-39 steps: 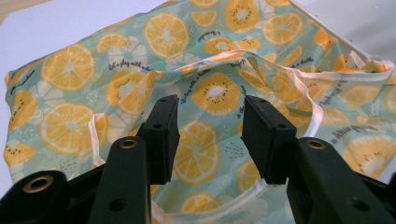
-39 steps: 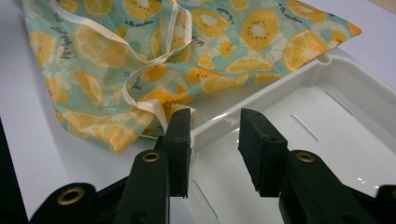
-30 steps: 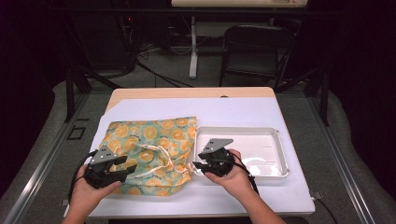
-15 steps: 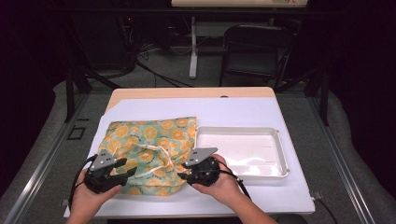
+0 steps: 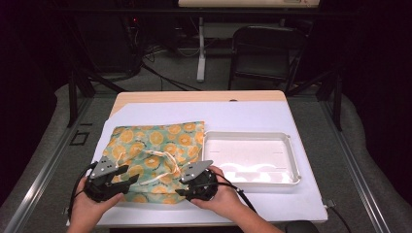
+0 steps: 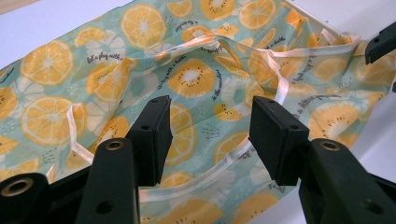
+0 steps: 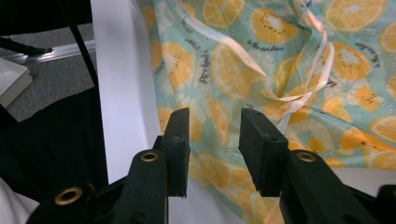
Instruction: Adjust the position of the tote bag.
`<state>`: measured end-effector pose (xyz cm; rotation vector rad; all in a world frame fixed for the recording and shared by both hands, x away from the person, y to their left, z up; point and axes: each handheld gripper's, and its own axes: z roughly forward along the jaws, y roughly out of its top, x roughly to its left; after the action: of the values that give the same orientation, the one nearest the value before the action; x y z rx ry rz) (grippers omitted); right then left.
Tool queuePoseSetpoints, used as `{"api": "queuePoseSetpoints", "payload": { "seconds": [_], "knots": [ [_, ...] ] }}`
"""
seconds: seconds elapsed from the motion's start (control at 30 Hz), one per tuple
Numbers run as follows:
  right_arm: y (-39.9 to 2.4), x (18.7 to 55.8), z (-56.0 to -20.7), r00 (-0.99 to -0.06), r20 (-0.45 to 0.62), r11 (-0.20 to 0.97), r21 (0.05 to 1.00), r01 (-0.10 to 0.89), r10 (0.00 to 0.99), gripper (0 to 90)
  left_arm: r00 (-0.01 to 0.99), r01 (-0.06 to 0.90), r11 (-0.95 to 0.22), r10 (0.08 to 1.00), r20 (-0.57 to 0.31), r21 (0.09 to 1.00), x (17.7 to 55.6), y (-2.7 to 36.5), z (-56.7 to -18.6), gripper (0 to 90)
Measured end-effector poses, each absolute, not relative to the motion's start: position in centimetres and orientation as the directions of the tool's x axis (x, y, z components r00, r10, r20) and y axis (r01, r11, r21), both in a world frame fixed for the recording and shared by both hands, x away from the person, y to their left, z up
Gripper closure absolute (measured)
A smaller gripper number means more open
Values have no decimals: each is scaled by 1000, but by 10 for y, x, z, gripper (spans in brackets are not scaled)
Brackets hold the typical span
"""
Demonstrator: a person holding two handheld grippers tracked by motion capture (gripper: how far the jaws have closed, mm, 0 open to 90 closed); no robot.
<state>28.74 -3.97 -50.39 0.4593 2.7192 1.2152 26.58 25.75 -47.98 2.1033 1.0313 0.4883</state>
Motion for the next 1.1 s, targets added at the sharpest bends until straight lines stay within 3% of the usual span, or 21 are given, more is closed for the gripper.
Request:
{"api": "queuePoseSetpoints", "payload": {
  "seconds": [0.47,0.93,1.1],
  "knots": [
    [-29,285,-516,-950,-4,655,726,211,311,592,615,523,-412,788,4,746,266,255,-482,480],
    [-29,287,-521,-947,5,647,729,224,321,835,630,516,-420,777,2,746,266,251,-484,457],
    [-29,289,-520,-945,17,639,732,235,327,866,635,512,-430,772,8,744,266,248,-484,455]
  ]
}}
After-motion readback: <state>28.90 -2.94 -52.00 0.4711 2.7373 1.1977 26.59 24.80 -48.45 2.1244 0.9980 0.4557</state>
